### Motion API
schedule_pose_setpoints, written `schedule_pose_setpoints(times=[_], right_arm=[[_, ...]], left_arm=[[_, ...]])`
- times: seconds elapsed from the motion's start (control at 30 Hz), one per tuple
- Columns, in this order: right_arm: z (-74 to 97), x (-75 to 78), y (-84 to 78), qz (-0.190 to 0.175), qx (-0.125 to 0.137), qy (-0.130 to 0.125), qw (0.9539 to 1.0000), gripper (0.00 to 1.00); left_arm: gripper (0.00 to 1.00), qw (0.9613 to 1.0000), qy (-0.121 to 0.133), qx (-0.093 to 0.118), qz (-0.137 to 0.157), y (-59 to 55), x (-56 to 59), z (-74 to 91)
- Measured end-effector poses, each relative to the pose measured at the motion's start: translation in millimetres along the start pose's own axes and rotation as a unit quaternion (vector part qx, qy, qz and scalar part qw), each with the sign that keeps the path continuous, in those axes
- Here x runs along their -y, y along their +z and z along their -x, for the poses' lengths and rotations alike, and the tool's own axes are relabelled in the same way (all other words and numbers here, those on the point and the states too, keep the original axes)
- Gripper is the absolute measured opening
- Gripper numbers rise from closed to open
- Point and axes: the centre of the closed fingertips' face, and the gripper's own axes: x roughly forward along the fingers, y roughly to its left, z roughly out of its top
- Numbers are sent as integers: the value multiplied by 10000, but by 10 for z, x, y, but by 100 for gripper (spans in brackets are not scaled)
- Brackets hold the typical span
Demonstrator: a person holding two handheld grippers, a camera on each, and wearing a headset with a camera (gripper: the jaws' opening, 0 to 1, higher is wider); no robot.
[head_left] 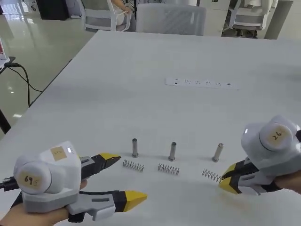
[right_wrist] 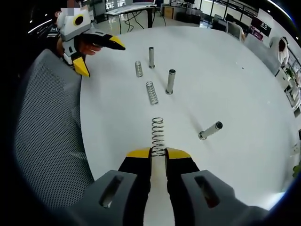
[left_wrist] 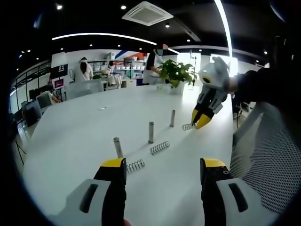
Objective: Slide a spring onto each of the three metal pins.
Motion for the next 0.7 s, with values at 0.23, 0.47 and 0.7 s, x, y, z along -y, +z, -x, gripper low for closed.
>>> schedule_pose_setpoints(times=[0.23,0.47,0.7], right_arm=[[-7,-24,86,120,-7,76,9999,13],[0,-48,206,301,6,137,9995,13],[-16,-92,300,439,25,201,9988,13]], left_arm=[[58,9994,-262,-91,-186,6,94,-101],[56,9980,-474,-155,-385,66,119,-189],[51,9951,-724,-281,-608,67,155,-296]])
